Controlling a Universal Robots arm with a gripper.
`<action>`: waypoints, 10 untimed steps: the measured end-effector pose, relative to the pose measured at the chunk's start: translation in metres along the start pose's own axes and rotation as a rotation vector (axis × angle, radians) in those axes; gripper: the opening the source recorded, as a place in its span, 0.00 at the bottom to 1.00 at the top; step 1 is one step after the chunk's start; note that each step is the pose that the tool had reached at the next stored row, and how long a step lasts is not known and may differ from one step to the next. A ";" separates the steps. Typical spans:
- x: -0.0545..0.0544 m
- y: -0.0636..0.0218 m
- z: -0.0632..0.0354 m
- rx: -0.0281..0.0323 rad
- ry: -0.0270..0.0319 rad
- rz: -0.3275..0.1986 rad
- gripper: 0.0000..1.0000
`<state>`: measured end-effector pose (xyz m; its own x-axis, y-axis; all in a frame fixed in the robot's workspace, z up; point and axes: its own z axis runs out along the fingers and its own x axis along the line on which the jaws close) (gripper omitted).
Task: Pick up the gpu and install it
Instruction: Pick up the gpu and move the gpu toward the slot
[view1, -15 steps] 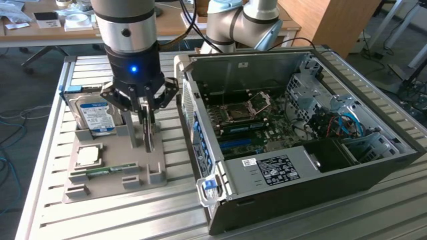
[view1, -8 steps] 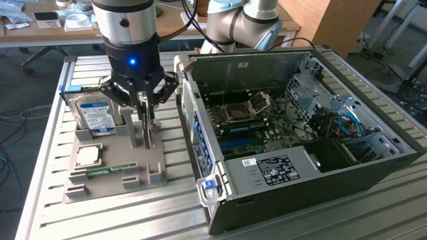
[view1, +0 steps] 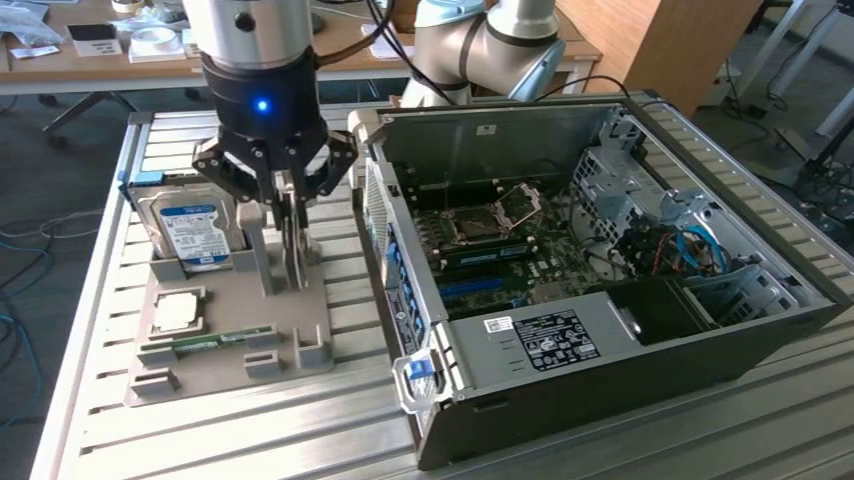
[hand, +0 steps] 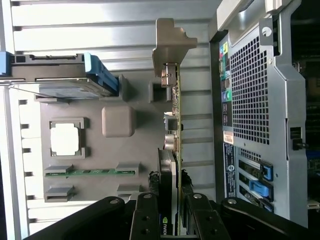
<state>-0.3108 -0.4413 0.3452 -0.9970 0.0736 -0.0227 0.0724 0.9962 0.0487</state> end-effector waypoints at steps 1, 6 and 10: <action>0.000 0.0001 -0.0026 0.0000 -0.0001 0.000 0.27; 0.000 0.0008 -0.0157 0.0000 -0.0001 0.000 0.27; -0.001 0.0013 -0.0260 0.0000 -0.0001 0.000 0.27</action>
<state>-0.3105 -0.4413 0.3712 -0.9970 0.0736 -0.0228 0.0724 0.9962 0.0487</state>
